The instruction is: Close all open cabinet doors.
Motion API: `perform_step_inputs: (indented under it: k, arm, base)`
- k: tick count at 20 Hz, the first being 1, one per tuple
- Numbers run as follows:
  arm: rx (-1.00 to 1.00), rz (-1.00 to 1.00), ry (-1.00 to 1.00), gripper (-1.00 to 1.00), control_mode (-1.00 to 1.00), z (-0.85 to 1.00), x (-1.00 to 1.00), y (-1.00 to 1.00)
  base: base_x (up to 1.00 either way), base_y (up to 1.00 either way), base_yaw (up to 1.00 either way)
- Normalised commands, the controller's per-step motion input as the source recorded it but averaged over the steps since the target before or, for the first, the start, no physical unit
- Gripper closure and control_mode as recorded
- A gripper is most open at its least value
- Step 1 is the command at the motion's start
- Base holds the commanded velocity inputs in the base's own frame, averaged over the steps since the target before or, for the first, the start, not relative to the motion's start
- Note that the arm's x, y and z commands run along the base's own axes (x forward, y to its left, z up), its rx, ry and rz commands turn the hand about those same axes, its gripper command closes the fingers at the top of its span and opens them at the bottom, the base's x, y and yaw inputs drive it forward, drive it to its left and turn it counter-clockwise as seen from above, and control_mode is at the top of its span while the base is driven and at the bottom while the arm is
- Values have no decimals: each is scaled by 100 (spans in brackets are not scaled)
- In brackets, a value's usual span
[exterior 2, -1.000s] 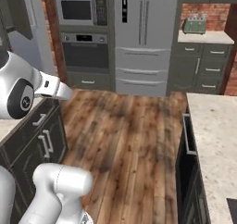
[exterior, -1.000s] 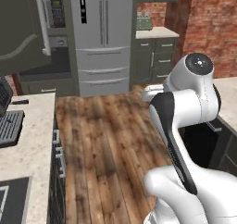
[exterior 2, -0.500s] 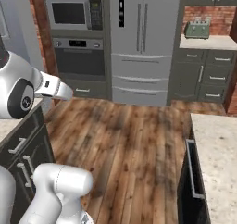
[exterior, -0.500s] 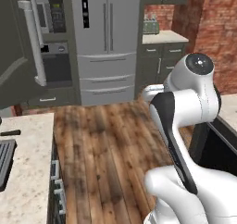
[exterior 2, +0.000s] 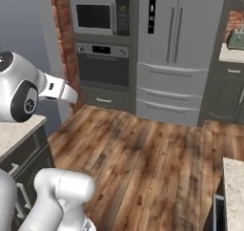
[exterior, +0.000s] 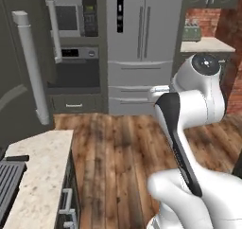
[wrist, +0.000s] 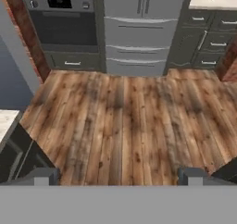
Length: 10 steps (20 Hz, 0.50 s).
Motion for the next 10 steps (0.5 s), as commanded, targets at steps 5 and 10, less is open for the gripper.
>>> perform_step_inputs:
  k: [5,10]
  arm:
    - [0,0,0,-100,100,0,0,0]
    - [0,0,0,-100,100,0,0,0]
  base:
    - [69,0,48]
    - [58,-2,48]
